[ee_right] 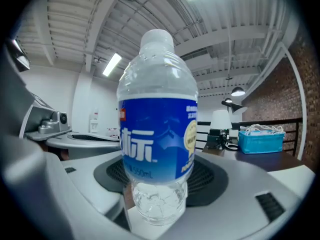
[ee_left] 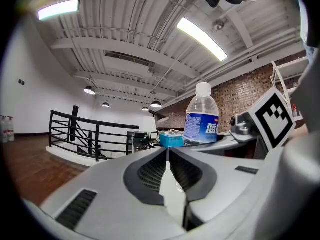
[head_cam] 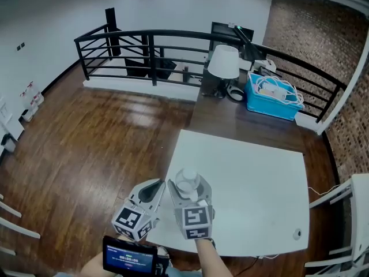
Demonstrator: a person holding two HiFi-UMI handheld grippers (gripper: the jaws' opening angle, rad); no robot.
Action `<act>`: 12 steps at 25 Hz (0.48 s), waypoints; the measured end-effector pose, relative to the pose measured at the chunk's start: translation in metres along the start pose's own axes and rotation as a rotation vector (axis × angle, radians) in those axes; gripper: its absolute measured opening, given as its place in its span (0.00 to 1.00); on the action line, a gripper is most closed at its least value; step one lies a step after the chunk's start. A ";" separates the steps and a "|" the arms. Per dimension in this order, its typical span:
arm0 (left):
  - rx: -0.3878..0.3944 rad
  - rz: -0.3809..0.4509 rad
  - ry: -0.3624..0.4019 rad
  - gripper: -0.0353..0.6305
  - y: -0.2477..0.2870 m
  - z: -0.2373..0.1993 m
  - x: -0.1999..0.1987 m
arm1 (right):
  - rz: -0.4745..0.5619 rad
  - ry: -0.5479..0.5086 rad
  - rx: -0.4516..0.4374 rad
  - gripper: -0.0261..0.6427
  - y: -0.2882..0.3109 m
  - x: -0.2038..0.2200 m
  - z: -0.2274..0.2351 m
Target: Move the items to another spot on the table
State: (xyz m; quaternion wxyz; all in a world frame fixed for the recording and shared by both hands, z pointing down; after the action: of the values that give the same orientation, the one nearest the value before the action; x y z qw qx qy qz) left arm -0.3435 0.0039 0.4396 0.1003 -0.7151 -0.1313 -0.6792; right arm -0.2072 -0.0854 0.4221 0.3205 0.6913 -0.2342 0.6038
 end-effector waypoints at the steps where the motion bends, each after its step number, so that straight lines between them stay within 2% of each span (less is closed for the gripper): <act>1: -0.002 0.004 0.003 0.09 0.000 0.002 -0.004 | 0.006 -0.005 0.000 0.46 -0.002 -0.006 0.001; 5: -0.002 -0.003 0.012 0.09 0.004 0.012 -0.020 | 0.036 -0.025 -0.007 0.47 -0.008 -0.022 0.005; 12: 0.003 0.021 0.047 0.09 0.015 0.024 -0.025 | 0.053 -0.036 0.007 0.47 -0.020 -0.026 0.021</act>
State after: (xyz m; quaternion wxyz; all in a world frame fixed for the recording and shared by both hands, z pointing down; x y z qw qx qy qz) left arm -0.3175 -0.0038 0.4143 0.1115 -0.7000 -0.1223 -0.6947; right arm -0.1824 -0.0885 0.3918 0.2977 0.6967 -0.2561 0.6003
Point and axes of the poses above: the fingertips, and each gripper's own axes: y forward along the fingers, z to its right, x out of its underside, the point moved 10 cm from there along -y, backward along the fingers, and after that the axes turned 11 degrees about x, right-handed, at the moved point
